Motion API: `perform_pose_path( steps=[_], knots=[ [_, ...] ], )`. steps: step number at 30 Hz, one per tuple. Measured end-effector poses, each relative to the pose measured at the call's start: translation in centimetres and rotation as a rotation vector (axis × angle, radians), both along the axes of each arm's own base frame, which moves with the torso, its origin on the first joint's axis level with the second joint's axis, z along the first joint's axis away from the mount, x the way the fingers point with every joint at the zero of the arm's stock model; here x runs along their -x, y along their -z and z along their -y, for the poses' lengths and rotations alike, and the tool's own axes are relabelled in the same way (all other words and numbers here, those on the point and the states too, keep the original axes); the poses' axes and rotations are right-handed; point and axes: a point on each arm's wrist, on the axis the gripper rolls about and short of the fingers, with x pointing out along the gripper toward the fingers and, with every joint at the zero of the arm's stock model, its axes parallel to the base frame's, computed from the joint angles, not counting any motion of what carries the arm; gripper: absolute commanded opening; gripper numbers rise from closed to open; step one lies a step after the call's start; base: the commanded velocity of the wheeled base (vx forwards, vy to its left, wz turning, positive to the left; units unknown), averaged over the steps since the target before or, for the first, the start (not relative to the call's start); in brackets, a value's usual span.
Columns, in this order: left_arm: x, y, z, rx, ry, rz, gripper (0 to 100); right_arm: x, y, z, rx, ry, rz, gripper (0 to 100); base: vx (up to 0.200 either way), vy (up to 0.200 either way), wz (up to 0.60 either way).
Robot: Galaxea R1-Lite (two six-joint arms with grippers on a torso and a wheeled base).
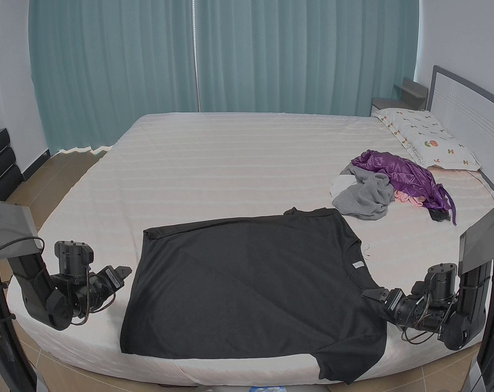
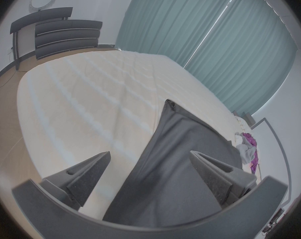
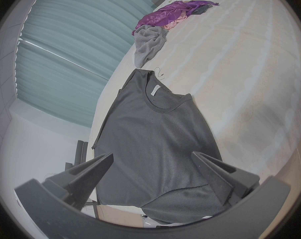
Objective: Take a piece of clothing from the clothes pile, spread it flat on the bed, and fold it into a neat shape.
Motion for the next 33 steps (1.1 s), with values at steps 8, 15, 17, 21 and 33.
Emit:
perform_pose_path(
  steps=[8, 15, 17, 21, 33],
  knots=[
    [-5.4, -1.7, 0.7, 0.047, 0.047, 0.142, 100, -0.1, 0.1, 0.0, -0.003, 0.002, -0.003, 100, 0.0, 0.0, 0.0],
    [-11.2, -1.7, 2.0, 0.072, 0.087, 0.176, 100, -0.2, 0.2, -0.1, -0.027, 0.005, -0.012, 100, 0.0, 0.0, 0.0],
    [-13.0, -1.5, 2.5, 0.08, 0.103, 0.17, 100, -0.2, 0.2, -0.1, -0.033, 0.003, -0.013, 100, 0.0, 0.0, 0.0],
    [-16.3, -0.9, 3.5, 0.096, 0.135, 0.139, 100, -0.3, 0.4, -0.1, -0.044, 0.0, -0.021, 100, 0.0, 0.0, 0.0],
    [-21.3, 2.2, 5.0, 0.11, 0.165, -0.028, 100, -0.4, 0.8, -0.2, -0.054, -0.006, -0.038, 100, 0.0, 0.0, 0.0]
  ],
)
